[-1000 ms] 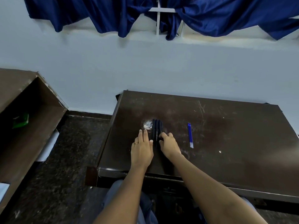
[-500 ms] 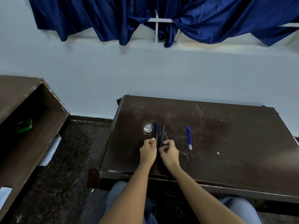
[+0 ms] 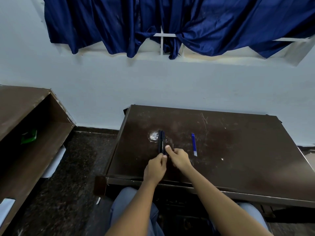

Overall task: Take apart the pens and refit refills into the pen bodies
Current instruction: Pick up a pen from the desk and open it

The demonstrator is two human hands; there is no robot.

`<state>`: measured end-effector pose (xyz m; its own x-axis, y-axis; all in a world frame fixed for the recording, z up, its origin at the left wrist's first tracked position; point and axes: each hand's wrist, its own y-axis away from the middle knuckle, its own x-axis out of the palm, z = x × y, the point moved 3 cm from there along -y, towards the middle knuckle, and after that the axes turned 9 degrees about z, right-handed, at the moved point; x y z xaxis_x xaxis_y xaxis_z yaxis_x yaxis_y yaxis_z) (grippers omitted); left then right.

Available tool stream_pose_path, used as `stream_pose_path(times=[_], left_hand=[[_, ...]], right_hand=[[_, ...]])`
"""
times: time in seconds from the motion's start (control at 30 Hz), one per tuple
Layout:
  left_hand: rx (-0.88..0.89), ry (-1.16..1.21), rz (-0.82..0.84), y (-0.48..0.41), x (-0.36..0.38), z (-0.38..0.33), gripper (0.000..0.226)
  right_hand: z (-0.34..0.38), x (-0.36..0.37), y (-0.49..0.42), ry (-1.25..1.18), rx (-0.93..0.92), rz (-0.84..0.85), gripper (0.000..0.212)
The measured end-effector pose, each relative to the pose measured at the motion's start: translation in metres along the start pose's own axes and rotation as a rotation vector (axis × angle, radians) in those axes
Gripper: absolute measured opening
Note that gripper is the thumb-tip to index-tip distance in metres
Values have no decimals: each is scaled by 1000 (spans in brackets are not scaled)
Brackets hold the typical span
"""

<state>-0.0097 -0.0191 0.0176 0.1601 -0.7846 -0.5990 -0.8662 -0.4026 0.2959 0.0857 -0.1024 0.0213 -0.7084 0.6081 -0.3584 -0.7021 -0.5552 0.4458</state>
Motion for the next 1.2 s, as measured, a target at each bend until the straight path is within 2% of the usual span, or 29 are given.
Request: stream_pose_path(times=[0.1, 0.3, 0.67, 0.8, 0.87, 1.0, 1.2], left_hand=[[31, -143, -63, 9, -6, -5, 32], [-16, -205, -77, 17, -13, -13, 38], [-114, -72, -36, 12, -20, -3, 41], [-193, 80, -18, 10, -16, 14, 47], [-232, 140, -15, 12, -12, 24, 45], [-261, 287, -4, 9, -8, 33, 32], [-213, 357, -60, -8, -6, 29, 25]], right_hand=[[-1, -1, -1, 21, 11, 61, 48], [3, 1, 4, -7, 30, 97, 40], [22, 6, -11, -44, 97, 132, 29], [13, -5, -24, -314, 202, -19, 29], [3, -14, -32, -355, 235, -89, 29], [-16, -17, -47, -145, 195, -143, 14], [-24, -3, -49, 94, 166, -220, 20]])
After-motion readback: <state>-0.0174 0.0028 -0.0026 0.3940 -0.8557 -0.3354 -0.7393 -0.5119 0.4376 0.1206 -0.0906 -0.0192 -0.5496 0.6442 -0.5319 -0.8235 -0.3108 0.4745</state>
